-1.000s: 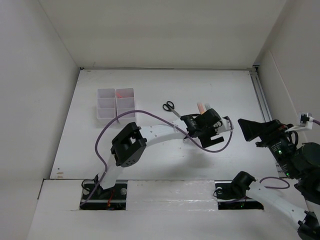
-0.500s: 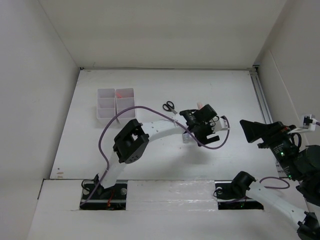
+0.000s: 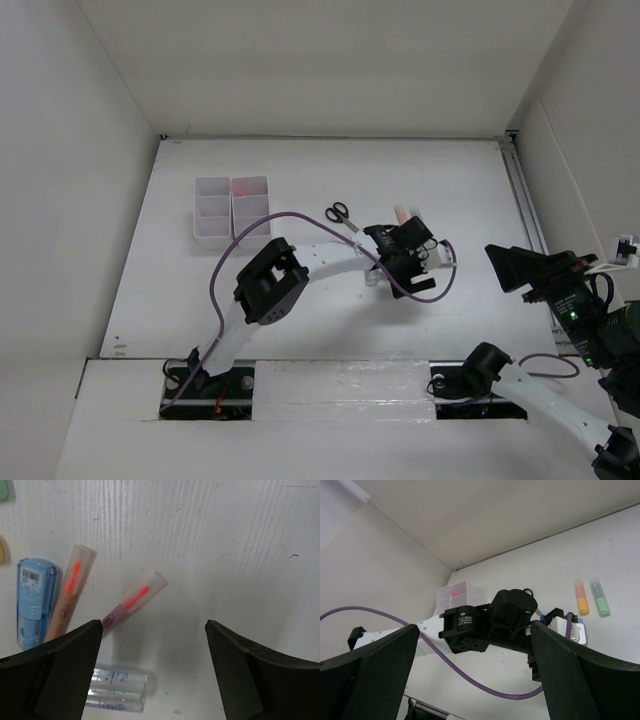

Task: Sort the stationery into containers
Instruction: Grab a piece of stationery with the left arm

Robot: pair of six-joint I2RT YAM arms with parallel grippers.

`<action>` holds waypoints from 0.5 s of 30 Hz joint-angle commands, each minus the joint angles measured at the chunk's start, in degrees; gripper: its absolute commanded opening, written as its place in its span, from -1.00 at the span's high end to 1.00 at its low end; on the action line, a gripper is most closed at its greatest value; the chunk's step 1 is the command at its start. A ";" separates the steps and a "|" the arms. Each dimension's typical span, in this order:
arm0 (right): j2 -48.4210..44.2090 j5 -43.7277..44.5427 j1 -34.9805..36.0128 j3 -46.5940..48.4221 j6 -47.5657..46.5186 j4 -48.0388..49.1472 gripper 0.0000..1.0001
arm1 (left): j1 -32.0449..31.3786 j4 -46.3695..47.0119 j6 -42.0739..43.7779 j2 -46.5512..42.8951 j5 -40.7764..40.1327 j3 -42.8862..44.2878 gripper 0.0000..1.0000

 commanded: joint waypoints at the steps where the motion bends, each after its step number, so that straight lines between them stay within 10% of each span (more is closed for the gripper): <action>1: -1.06 -2.59 0.44 0.56 -0.72 2.94 -0.98 | 0.41 0.45 0.79 2.01 0.38 1.00 -0.61; 15: -2.64 -4.53 0.44 0.03 -1.78 3.47 -0.95 | 1.47 0.45 0.79 3.69 2.14 2.07 -0.59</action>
